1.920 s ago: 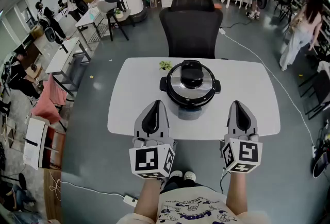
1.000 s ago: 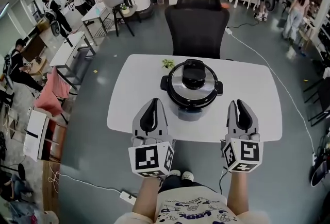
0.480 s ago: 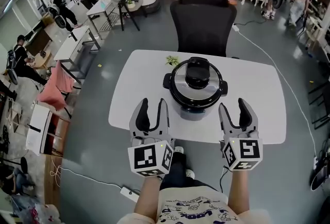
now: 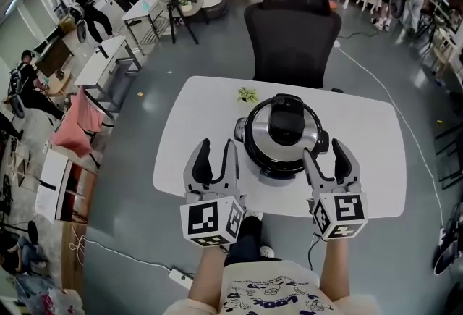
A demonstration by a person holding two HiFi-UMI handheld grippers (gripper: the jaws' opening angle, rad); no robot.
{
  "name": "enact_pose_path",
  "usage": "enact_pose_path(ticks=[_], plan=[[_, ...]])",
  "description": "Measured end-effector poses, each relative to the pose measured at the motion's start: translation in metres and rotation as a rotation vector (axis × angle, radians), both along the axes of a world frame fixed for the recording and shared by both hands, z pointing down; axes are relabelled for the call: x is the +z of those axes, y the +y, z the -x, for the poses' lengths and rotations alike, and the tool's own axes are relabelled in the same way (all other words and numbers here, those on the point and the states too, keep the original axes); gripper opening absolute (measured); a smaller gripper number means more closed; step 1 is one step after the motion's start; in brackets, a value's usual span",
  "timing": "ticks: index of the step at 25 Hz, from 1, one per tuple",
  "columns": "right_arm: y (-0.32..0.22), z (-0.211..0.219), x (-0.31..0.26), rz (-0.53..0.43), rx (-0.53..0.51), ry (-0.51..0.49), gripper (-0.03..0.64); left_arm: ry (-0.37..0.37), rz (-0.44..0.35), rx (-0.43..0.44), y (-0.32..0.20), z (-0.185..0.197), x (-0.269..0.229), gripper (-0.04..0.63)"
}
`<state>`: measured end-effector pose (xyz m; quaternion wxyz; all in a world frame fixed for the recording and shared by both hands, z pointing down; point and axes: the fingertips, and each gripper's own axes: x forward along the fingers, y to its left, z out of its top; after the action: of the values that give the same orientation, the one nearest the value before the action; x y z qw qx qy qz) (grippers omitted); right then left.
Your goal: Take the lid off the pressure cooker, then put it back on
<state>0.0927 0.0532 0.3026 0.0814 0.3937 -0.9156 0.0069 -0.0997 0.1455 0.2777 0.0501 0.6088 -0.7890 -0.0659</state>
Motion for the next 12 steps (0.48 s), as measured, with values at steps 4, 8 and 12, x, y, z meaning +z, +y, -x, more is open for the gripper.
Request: enact_pose_path(ticks=[4, 8, 12], plan=[[-0.021, 0.028, 0.004, 0.012, -0.029, 0.031, 0.311, 0.019, 0.001, 0.014, -0.027, 0.022, 0.001, 0.192], [-0.042, 0.053, 0.010, 0.052, -0.051, 0.060, 0.330, 0.071, 0.011, 0.047, -0.057, 0.040, 0.009, 0.192], [-0.058, 0.078, 0.022, 0.081, -0.097, 0.118, 0.350, 0.143, 0.032, 0.088, -0.083, 0.058, 0.025, 0.192]])
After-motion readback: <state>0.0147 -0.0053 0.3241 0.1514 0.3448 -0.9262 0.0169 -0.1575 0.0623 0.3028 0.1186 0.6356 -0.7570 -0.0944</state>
